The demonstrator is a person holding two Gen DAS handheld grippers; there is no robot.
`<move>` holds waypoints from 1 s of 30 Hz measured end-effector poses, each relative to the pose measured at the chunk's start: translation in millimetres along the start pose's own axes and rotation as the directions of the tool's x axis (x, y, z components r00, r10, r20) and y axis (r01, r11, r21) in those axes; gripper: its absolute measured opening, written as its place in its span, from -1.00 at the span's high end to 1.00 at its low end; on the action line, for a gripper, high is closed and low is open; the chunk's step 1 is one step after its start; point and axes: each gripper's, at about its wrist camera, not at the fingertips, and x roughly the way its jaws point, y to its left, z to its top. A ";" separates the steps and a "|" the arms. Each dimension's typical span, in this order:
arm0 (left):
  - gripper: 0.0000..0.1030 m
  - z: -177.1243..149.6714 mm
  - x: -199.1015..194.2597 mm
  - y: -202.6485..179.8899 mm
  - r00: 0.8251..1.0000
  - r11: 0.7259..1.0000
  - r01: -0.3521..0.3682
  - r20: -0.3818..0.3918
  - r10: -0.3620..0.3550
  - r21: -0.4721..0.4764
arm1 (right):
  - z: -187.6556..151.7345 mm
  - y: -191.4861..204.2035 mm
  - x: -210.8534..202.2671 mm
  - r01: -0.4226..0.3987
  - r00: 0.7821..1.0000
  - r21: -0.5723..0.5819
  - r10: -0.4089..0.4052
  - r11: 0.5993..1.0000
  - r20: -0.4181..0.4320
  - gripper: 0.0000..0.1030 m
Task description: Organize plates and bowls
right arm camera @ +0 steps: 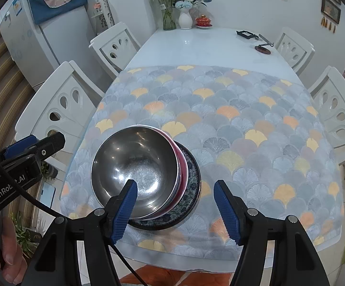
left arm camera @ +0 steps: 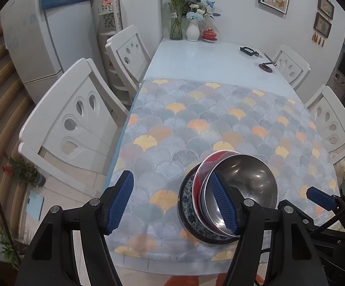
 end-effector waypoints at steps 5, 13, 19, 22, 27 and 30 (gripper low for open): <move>-0.27 0.5 -1.1 0.9 1.000 1.000 0.002 0.007 -0.002 -0.002 | 0.4 5.3 3.2 0.009 1.000 -0.025 -0.010 1.000 -0.013 -0.26; -0.27 0.8 -0.1 0.5 1.000 1.000 0.000 0.000 0.000 -0.003 | 1.0 8.8 7.7 0.011 0.999 -0.036 -0.012 0.999 -0.031 -0.28; -0.27 1.4 1.1 1.1 1.000 1.000 0.003 -0.002 -0.003 -0.006 | 1.4 9.1 11.6 0.016 0.999 -0.043 -0.018 0.999 -0.047 -0.29; -0.27 1.3 2.6 0.9 1.000 1.000 0.005 -0.007 -0.005 -0.008 | 1.8 11.0 12.6 0.020 0.998 -0.051 -0.022 0.999 -0.051 -0.29; -0.27 1.0 3.9 -0.1 1.000 1.000 0.006 -0.007 -0.006 -0.008 | 0.1 11.7 13.5 0.022 0.998 -0.053 -0.024 0.998 -0.054 -0.29; -0.27 0.5 4.9 -0.7 1.000 1.000 0.006 -0.007 -0.006 -0.002 | 0.4 10.6 14.3 0.024 0.998 -0.048 -0.027 0.999 -0.057 -0.29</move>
